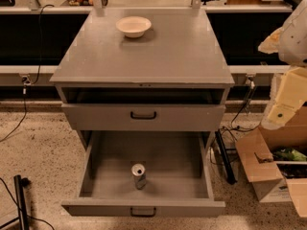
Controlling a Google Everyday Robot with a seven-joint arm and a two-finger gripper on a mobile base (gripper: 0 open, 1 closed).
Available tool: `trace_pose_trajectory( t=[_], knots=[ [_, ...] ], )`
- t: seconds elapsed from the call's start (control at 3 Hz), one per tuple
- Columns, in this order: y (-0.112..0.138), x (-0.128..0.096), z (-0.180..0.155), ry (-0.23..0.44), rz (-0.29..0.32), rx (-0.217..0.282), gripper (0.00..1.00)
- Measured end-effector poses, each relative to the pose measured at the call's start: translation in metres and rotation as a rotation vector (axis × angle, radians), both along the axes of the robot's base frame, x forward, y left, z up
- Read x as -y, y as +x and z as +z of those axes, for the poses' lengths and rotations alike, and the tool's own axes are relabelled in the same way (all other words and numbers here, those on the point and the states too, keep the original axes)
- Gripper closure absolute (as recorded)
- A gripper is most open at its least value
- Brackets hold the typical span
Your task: Pick redbull can from middle drawer and place on counter
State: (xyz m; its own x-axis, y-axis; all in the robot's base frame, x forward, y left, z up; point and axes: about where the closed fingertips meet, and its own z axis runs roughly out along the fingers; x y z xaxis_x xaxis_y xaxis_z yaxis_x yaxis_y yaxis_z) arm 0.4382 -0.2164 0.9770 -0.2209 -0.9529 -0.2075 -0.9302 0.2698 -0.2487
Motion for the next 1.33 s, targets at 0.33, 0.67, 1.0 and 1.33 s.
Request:
trace_pose_trajectory(
  t=[0.33,0.67,1.0,1.33],
  knots=[
    [0.000,0.000,0.000,0.000,0.000,0.000,0.00],
    [0.015,-0.027,0.000,0.003,0.095,0.016,0.00],
    [0.041,-0.090,-0.022,0.066,0.253,0.040,0.00],
    [0.041,-0.089,-0.022,0.065,0.253,0.039,0.00]
  ],
)
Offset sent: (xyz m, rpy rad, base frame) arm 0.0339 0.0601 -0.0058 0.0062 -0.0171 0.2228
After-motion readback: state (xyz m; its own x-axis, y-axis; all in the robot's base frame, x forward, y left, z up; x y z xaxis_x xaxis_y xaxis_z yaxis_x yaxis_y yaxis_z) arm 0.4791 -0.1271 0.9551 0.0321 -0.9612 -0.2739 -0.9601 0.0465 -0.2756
